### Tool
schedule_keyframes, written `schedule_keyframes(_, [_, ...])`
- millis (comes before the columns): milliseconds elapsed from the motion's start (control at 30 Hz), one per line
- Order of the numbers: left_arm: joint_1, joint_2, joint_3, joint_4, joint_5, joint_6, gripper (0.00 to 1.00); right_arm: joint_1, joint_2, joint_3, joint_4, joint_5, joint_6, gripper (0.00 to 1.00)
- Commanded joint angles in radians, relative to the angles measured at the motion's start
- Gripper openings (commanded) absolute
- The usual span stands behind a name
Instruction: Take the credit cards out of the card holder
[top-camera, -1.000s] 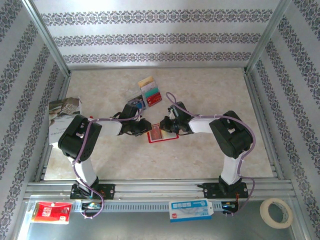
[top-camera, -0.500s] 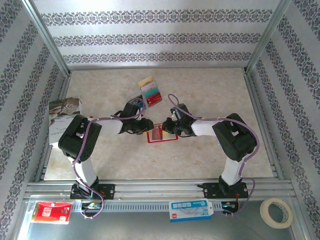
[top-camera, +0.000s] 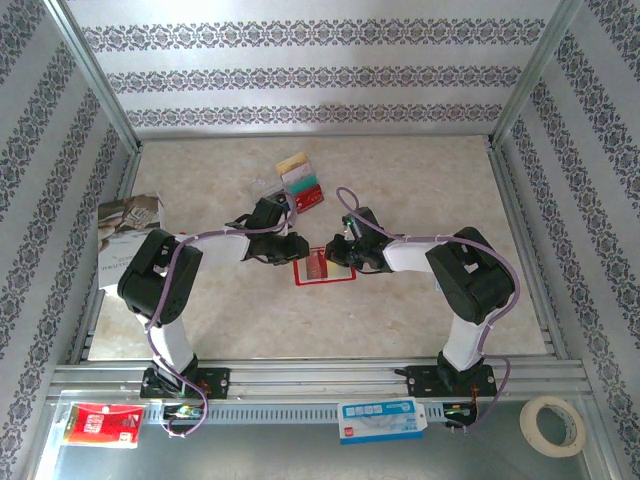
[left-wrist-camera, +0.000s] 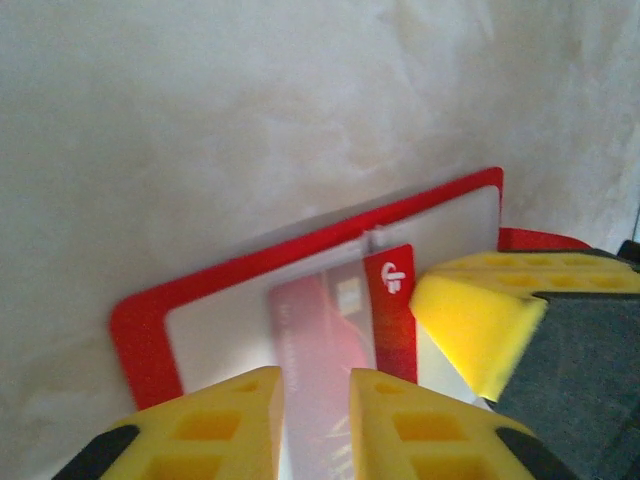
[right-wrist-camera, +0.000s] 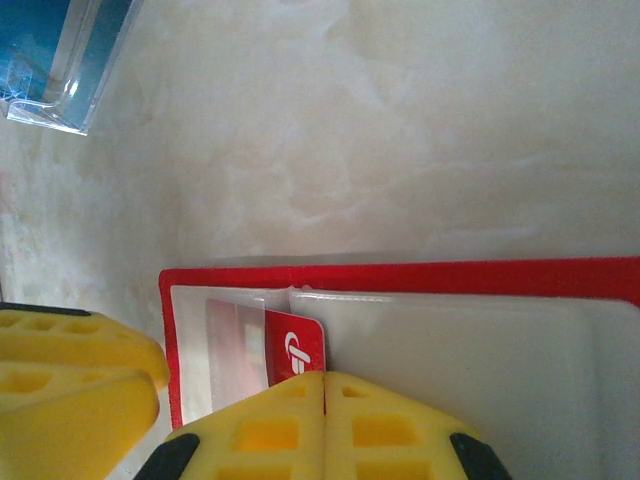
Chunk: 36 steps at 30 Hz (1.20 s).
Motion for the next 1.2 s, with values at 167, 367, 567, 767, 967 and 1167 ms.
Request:
schedule_keyframes(167, [-0.013,0.064,0.038,-0.116,-0.073,0.059,0.20,-0.011,0.012,0.006,-0.007,-0.019,0.008,0.08])
schedule_keyframes(367, [-0.014,0.096,0.021,-0.096,-0.062,0.052,0.18,-0.010,0.029,-0.008,0.048,-0.091,0.040,0.18])
schedule_keyframes(567, [-0.013,0.114,0.013,-0.088,-0.058,0.055,0.17,-0.005,0.054,0.005,0.079,-0.119,0.063,0.20])
schedule_keyframes(767, [-0.013,0.106,0.010,-0.089,-0.064,0.056,0.18,-0.013,0.031,-0.004,0.073,-0.077,0.053,0.11])
schedule_keyframes(967, [-0.014,0.065,0.013,-0.097,-0.099,0.062,0.24,-0.039,-0.090,-0.074,0.061,0.032,0.010,0.01])
schedule_keyframes(1167, [-0.010,-0.022,0.008,-0.065,-0.148,0.078,0.35,-0.065,-0.255,-0.182,0.181,0.072,-0.005,0.00])
